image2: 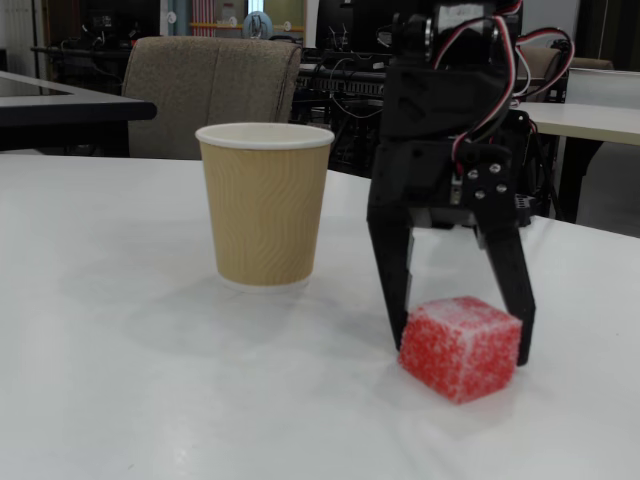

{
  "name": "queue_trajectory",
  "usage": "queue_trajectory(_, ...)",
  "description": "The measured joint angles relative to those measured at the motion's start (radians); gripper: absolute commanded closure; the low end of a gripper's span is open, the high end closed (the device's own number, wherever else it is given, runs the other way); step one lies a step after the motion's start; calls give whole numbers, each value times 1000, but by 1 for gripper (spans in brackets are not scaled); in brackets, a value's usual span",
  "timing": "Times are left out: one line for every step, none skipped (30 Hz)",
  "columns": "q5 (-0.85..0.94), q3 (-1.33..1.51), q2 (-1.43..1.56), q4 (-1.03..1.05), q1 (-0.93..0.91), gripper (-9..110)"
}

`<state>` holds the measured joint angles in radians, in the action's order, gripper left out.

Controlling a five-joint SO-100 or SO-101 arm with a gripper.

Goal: Grasp a red cube and put it in the cup.

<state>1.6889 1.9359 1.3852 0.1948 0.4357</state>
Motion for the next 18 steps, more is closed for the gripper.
queue_trajectory(0, -8, -3, 0, 0, 75)
queue_trajectory(0, -14, -9, 0, 0, 75)
queue_trajectory(0, -20, -15, 0, 0, 75)
queue_trajectory(0, -29, -21, 0, 0, 75)
queue_trajectory(0, -37, -28, 0, 0, 75)
queue_trajectory(0, -44, -34, 0, 0, 75)
queue_trajectory(0, -54, -40, 0, 0, 75)
queue_trajectory(0, -61, -46, 0, 0, 75)
queue_trajectory(0, -71, -52, 0, -2, 75)
queue_trajectory(0, -77, -57, 0, -8, 75)
queue_trajectory(0, -84, -64, 0, -12, 74)
queue_trajectory(0, -89, -67, 0, -18, 74)
queue_trajectory(0, -92, -69, 0, -23, 74)
queue_trajectory(0, -92, -69, 0, -26, 73)
queue_trajectory(0, -92, -71, 0, -28, 73)
queue_trajectory(0, -92, -72, -2, -28, 73)
queue_trajectory(0, -94, -74, -2, -28, 73)
queue_trajectory(2, -95, -75, -2, -28, 73)
